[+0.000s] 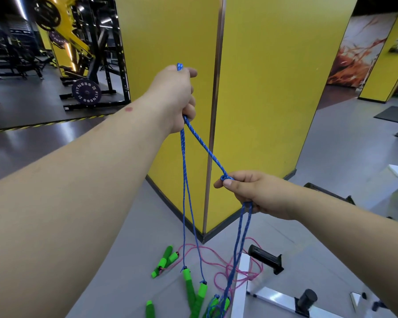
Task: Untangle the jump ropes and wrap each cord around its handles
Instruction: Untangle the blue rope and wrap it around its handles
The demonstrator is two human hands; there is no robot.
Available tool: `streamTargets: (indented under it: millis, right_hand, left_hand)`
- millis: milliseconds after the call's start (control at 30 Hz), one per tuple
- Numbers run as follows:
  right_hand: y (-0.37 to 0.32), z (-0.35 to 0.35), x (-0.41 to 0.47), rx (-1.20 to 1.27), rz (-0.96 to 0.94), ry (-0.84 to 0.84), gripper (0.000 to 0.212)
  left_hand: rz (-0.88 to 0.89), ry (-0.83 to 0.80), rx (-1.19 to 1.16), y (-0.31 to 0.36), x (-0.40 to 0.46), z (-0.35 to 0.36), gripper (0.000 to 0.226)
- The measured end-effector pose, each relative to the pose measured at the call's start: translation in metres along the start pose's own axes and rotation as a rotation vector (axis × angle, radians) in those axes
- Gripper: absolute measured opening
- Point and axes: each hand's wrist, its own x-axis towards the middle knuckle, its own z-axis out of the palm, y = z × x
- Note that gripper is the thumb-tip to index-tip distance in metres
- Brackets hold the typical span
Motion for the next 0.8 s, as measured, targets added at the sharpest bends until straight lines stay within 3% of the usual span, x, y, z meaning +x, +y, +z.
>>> streamTargets:
  millis: [267, 567, 700, 800]
  right_hand:
    - [0.003, -0.010, 0.000, 0.473, 0.086, -0.062, 0.034]
    - [-0.002, -0.013, 0.004, 0.437, 0.037, 0.157, 0.022]
    - [-0.004, -0.012, 0.003, 0.397, 0.016, 0.227, 0.007]
    - [-0.007, -0.011, 0.004, 0.487, -0.020, 0.267, 0.011]
  left_hand:
    - [0.048, 0.025, 0.154, -0.001, 0.004, -0.007, 0.032]
    - [0.096, 0.092, 0.274, -0.005, 0.012, -0.014, 0.033]
    - [0.116, 0.106, 0.363, -0.009, 0.016, -0.018, 0.031]
    - [0.091, 0.064, 0.358, -0.015, 0.017, -0.021, 0.026]
